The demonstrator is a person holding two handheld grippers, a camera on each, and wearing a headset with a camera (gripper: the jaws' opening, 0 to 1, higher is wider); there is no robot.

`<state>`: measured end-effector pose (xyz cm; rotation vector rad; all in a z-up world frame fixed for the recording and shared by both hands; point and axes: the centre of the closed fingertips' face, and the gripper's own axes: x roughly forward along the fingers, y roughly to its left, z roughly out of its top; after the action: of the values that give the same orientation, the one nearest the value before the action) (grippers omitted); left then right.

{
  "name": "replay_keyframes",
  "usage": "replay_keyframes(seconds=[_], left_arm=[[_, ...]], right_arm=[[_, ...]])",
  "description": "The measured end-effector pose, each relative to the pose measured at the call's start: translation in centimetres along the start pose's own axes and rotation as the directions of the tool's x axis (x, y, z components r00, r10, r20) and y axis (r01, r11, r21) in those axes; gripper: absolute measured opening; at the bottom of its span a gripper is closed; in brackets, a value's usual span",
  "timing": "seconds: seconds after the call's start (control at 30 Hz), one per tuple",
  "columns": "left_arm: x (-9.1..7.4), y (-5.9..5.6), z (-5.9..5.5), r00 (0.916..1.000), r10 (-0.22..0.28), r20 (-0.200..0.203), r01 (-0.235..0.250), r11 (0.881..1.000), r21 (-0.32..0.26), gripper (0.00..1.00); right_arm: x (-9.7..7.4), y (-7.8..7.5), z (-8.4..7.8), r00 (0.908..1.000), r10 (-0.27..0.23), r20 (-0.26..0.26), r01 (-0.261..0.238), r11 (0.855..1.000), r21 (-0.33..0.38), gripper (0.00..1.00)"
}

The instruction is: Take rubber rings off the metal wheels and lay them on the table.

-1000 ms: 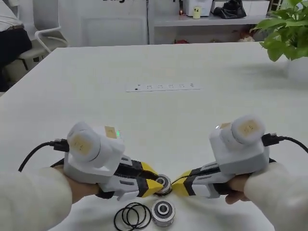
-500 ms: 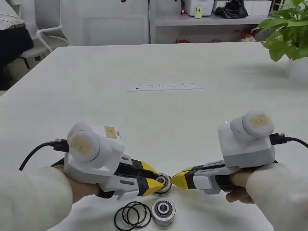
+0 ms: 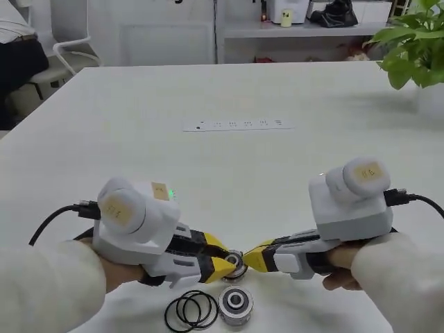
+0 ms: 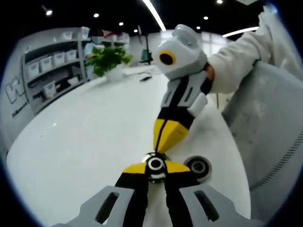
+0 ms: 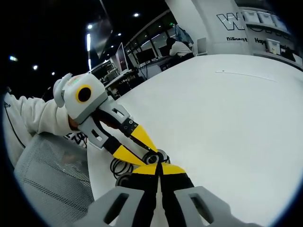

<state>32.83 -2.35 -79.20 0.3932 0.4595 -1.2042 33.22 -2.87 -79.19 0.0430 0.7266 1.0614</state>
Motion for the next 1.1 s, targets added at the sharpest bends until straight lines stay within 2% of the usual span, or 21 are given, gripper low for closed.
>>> replay_keyframes(seconds=[0.17, 0.47, 0.5, 0.57, 0.63, 0.77, 0.83, 0.97, 1.1], left_arm=[[0.0, 0.0, 0.0, 1.0, 0.001, 0.002, -0.001, 1.0, 0.003, 0.13], [0.1, 0.0, 0.0, 1.0, 0.004, 0.004, -0.004, 1.0, 0.009, 0.13], [0.1, 0.0, 0.0, 1.0, 0.006, 0.005, -0.006, 1.0, 0.009, 0.13], [0.1, 0.0, 0.1, 1.0, 0.008, 0.003, -0.008, 1.0, 0.009, 0.14], [0.1, 0.0, 0.1, 0.9999, 0.011, -0.001, -0.011, 1.0, 0.011, 0.14], [-0.3, 0.0, 0.0, 0.9994, 0.002, -0.035, -0.001, 1.0, 0.025, 0.14], [-0.7, 0.1, 0.2, 0.9994, 0.003, -0.035, -0.002, 1.0, 0.024, 0.14], [-1.8, 0.0, 0.9, 0.9999, -0.01, -0.011, 0.01, 1.0, -0.006, 0.21], [-3.3, 0.4, 2.0, 0.9996, 0.013, 0.026, -0.013, 0.999, -0.03, 0.26]], right_arm=[[0.2, 0.5, 0.1, 1.0, 0.007, -0.006, -0.007, 0.999, -0.032, 0.0], [0.3, 1.0, 0.4, 0.9994, 0.033, 0.005, -0.033, 0.999, -0.036, 0.0], [0.3, 1.7, 1.3, 0.9964, 0.069, 0.049, -0.068, 0.997, -0.024, 0.0], [0.2, 1.5, 1.5, 0.9983, 0.043, 0.039, -0.042, 0.998, -0.042, 0.0], [0.3, 1.4, 1.4, 0.9983, 0.045, 0.037, -0.044, 0.998, -0.035, 0.0], [0.2, 1.2, 1.3, 0.9985, 0.04, 0.037, -0.039, 0.999, -0.02, 0.0], [0.1, 1.3, 1.5, 0.9981, 0.043, 0.044, -0.043, 0.999, -0.012, 0.0], [0.1, 1.5, 1.8, 0.9975, 0.049, 0.052, -0.048, 0.999, -0.01, 0.0], [-0.1, 1.6, 2.1, 0.9965, 0.054, 0.064, -0.054, 0.999, -0.002, 0.0]])
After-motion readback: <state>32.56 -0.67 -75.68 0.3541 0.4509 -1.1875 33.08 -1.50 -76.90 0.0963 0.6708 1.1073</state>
